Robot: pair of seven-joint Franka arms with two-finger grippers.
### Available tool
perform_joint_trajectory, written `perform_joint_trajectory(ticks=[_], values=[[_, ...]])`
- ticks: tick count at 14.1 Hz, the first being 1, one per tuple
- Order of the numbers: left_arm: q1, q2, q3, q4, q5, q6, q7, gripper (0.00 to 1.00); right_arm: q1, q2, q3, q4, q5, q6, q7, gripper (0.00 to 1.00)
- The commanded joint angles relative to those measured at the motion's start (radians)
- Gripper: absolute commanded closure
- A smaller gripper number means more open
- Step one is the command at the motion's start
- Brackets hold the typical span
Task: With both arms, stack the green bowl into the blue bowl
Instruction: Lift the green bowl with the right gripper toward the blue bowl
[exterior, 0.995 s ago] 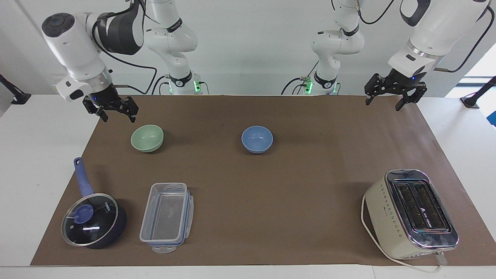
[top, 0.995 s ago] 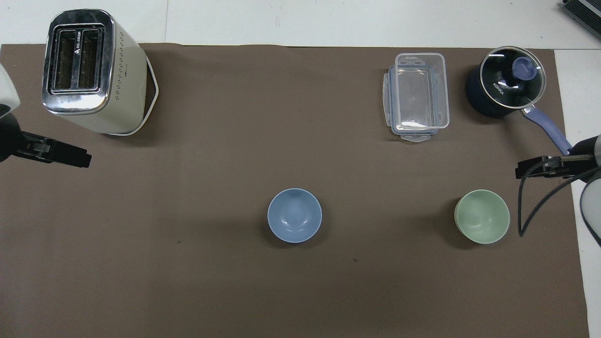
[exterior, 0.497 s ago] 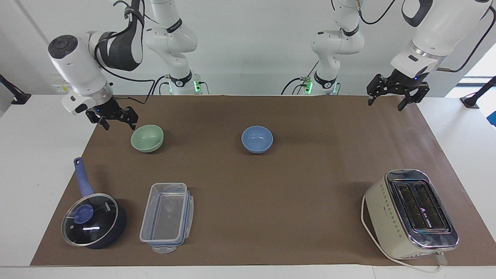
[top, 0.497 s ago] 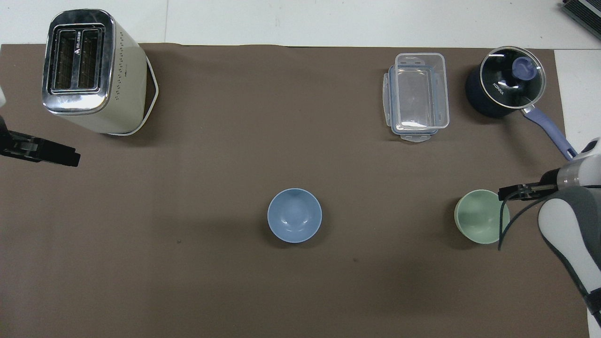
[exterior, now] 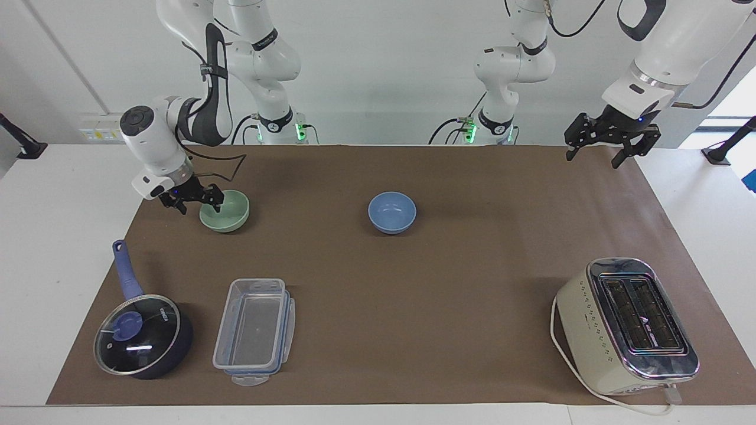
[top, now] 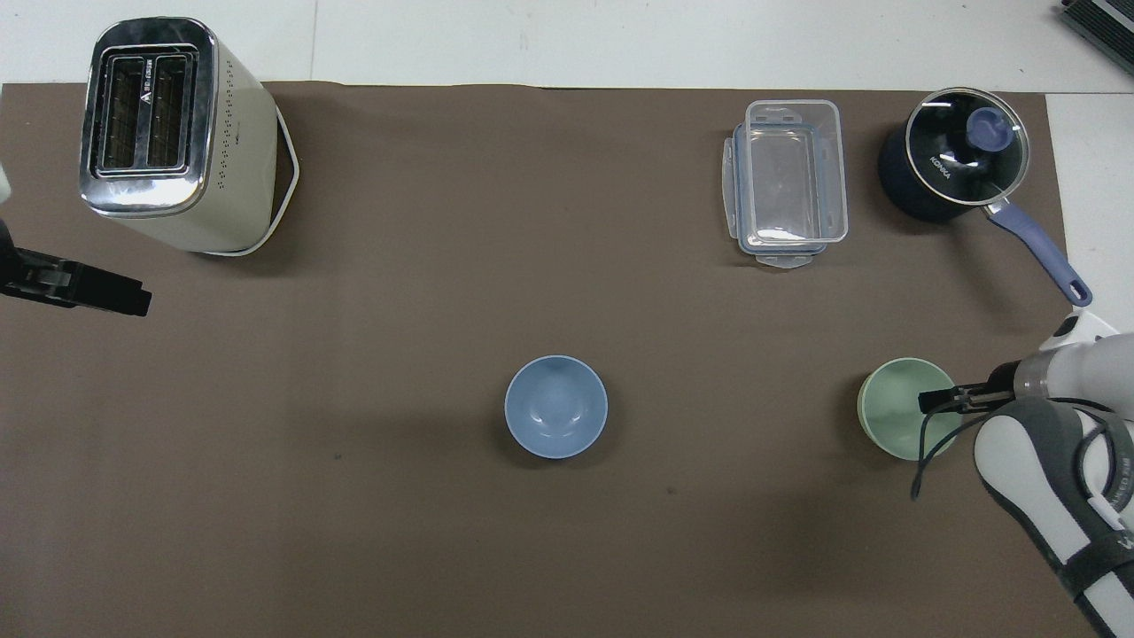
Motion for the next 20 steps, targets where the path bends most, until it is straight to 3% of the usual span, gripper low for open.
perform_joint_trajectory(ticks=[1, 2, 4, 5, 12, 15, 17, 20], values=[[0.014, -0.003, -0.011, 0.011, 0.020, -0.020, 0.013, 0.00, -0.019, 0.005, 0.008, -0.016, -0.014, 0.026, -0.023, 0.02], [0.014, -0.003, -0.011, 0.012, 0.020, -0.019, 0.013, 0.00, -0.022, 0.008, 0.010, -0.016, -0.014, 0.029, -0.026, 0.23], [0.014, -0.003, -0.011, 0.011, 0.020, -0.019, 0.013, 0.00, -0.024, 0.010, 0.008, -0.016, -0.014, 0.046, -0.031, 0.87], [0.014, -0.003, -0.011, 0.010, 0.020, -0.019, 0.013, 0.00, -0.024, 0.014, 0.008, -0.016, -0.013, 0.046, -0.025, 1.00], [0.014, -0.003, -0.011, 0.011, 0.020, -0.017, 0.011, 0.00, -0.022, 0.025, 0.010, 0.037, -0.014, 0.020, -0.028, 1.00], [0.016, -0.003, -0.011, 0.010, 0.018, -0.020, 0.005, 0.00, -0.012, -0.007, 0.014, 0.137, -0.010, -0.137, -0.028, 1.00], [0.016, -0.003, -0.011, 0.007, 0.018, -0.020, 0.000, 0.00, 0.004, -0.021, 0.016, 0.207, 0.077, -0.234, -0.031, 1.00], [0.016, -0.004, -0.011, 0.001, 0.018, -0.019, 0.000, 0.00, 0.053, -0.027, 0.019, 0.298, 0.132, -0.303, 0.012, 1.00]])
